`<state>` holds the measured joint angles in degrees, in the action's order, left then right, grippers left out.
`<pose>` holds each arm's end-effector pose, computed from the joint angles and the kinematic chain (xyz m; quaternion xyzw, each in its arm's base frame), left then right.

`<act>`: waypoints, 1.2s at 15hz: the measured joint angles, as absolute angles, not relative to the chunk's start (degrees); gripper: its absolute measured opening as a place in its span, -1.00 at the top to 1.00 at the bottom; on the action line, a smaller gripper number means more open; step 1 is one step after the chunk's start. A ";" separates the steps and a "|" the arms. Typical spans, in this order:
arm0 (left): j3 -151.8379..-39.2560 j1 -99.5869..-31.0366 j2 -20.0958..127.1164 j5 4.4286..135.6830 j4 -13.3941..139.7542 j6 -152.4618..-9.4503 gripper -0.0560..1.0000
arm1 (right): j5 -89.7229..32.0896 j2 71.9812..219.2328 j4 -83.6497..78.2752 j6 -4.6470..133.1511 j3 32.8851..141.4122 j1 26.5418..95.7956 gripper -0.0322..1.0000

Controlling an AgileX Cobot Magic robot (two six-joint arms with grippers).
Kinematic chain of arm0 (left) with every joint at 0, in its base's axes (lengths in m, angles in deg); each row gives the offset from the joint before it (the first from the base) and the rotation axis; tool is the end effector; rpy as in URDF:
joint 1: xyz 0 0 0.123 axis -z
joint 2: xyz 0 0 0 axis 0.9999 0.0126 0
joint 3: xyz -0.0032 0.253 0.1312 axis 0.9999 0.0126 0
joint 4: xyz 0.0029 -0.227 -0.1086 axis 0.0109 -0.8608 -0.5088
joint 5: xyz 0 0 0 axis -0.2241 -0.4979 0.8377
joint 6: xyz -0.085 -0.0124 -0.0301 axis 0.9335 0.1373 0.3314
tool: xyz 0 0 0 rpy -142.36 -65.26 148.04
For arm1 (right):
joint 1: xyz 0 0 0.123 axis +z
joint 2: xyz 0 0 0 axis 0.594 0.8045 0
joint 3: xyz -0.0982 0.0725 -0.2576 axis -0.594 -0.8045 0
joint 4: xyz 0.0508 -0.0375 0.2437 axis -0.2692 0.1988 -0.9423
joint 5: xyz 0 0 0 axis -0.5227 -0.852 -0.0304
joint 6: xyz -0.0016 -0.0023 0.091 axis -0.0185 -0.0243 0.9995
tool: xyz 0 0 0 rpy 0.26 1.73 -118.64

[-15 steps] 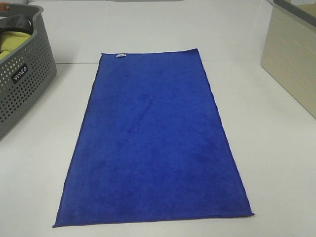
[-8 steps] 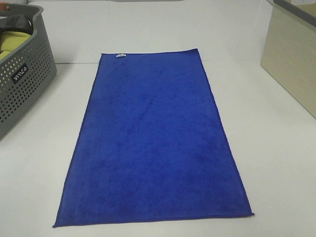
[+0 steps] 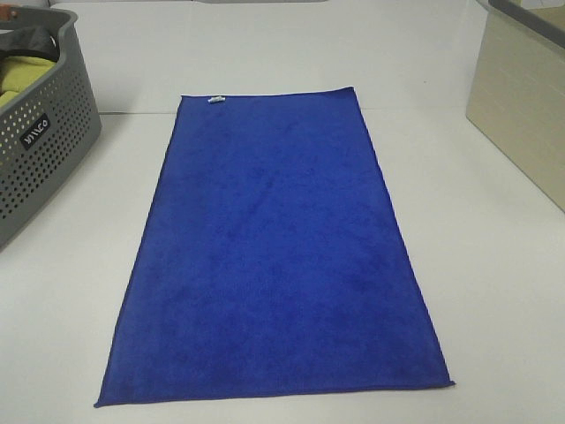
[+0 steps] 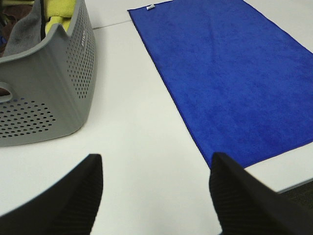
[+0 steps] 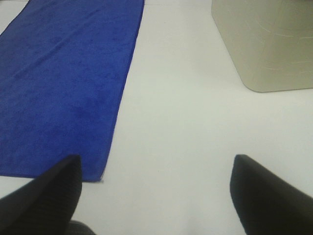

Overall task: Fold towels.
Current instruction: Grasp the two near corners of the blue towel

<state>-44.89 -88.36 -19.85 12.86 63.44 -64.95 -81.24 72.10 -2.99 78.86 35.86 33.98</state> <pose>-0.0078 -0.0181 0.2799 0.1447 0.8342 -0.0365 0.5309 -0.0068 0.0117 0.2779 -0.0467 0.8509 0.0227 0.5227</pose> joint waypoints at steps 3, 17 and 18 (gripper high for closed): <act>-44.89 -88.36 -19.85 12.86 63.44 -64.95 -0.26 | -81.24 72.10 -2.99 78.86 35.86 33.98 -0.58; -44.89 -88.36 -19.85 12.86 63.44 -64.95 -0.26 | -81.24 72.10 -2.99 78.86 35.86 33.98 -0.58; -44.89 -88.36 -19.85 12.86 63.44 -64.95 -0.26 | -81.24 72.10 -2.99 78.86 35.86 33.98 -0.58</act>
<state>-44.89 -88.36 -19.85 12.86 63.44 -64.95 -81.24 72.10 -2.99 78.86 35.86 33.98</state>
